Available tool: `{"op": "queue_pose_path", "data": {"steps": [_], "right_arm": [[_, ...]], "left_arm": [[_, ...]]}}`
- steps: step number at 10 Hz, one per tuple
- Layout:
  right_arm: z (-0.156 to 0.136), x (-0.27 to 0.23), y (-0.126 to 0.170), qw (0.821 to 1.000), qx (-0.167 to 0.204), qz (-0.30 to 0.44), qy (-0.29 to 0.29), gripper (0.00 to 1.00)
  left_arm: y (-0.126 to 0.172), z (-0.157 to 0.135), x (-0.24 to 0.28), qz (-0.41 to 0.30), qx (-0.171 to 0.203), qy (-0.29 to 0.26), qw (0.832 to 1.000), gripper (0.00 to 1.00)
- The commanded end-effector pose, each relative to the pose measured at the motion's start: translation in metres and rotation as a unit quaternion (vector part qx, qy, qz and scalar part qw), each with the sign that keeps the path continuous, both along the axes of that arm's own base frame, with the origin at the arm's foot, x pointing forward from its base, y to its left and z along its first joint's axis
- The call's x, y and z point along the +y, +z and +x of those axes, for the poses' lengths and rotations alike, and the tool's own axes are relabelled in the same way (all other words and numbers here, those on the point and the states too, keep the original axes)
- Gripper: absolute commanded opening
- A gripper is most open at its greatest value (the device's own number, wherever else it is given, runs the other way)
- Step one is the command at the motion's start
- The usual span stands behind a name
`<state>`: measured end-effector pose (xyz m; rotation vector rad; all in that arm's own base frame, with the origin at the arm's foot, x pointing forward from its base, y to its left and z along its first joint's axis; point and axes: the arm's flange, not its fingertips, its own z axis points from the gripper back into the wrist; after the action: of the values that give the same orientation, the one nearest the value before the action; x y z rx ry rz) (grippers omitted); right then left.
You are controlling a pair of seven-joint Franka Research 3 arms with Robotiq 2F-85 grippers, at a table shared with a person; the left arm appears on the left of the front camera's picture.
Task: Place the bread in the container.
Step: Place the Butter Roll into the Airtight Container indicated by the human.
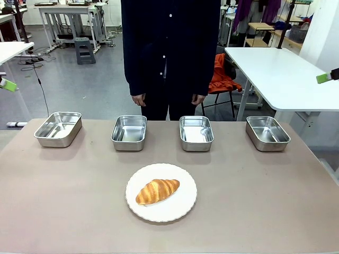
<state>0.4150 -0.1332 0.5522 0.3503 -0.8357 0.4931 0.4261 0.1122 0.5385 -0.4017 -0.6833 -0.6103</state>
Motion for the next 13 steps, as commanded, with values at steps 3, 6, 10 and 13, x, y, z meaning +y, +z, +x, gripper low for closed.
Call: {"op": "queue_pose_path", "data": {"steps": [3,6,10,13], "right_arm": [[0.0011,0.0004,-0.0003,1.0,-0.004,0.009,0.002,1.0],[0.0011,0.0004,-0.0003,1.0,-0.004,0.009,0.002,1.0],[0.0011,0.0004,-0.0003,1.0,-0.004,0.009,0.002,1.0],[0.0011,0.0004,-0.0003,1.0,-0.004,0.009,0.002,1.0]], "left_arm": [[0.0015,0.0,-0.0005,-0.002,-0.003,0.003,1.0,1.0],[0.0015,0.0,-0.0005,-0.002,-0.003,0.003,1.0,1.0],[0.0015,0.0,-0.0005,-0.002,-0.003,0.003,1.0,1.0],[0.0015,0.0,-0.0005,-0.002,-0.003,0.003,1.0,1.0]]}}
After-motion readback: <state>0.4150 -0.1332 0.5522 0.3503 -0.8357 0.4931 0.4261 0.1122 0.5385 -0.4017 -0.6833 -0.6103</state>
